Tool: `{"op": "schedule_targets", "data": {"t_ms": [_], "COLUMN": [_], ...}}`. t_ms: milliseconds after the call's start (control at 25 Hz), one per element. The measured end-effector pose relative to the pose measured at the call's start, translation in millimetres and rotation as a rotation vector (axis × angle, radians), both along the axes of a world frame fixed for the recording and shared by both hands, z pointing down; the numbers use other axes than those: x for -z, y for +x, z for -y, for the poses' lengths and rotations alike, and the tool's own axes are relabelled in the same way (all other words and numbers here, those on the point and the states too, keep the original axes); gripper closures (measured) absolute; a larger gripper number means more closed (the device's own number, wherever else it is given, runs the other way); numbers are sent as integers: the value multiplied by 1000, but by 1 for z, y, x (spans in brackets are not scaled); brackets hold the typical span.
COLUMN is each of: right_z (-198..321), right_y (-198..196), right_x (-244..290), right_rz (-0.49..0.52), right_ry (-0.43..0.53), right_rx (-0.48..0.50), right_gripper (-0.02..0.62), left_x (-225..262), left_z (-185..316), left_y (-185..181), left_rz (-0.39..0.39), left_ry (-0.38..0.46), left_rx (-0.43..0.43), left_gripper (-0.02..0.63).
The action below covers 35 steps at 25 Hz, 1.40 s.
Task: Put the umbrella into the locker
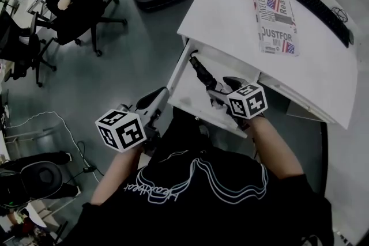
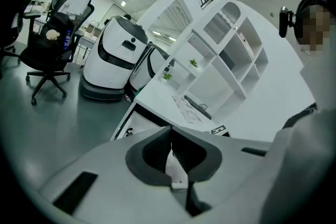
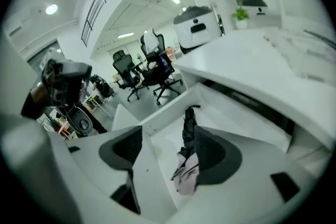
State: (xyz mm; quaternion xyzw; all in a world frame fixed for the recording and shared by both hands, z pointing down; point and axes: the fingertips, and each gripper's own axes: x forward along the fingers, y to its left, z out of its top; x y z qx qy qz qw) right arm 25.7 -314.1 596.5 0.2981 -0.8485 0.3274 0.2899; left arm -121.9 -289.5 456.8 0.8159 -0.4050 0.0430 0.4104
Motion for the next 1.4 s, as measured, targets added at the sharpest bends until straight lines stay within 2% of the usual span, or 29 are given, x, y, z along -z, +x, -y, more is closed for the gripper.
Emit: {"op": "schedule_targets", "data": {"t_ms": [200,440,640,960,1400], "right_z": [-16,-44,-63,-82,-85], "right_y": [6,14,17,21,30], "right_x": [107,188,238,283,276], "right_rz": [160,226,298,438,434], "right_ry": [218,375,410,460,489], "right_rx": [-39,-52,-61,-78,-127], "right_gripper": [447,591,592,592,592], "left_x": [40,91,122,147,145], "left_z": [-18,-38,-52,-65,-61], "left_y": [22,43,55,70,89], "left_rz": [-24,-62,-79,-102,-144], "left_ry": [95,214,300,363,379], "left_rx": [-53,-105,-152,-219,-282], "left_gripper": [601,600,601,601,601]}}
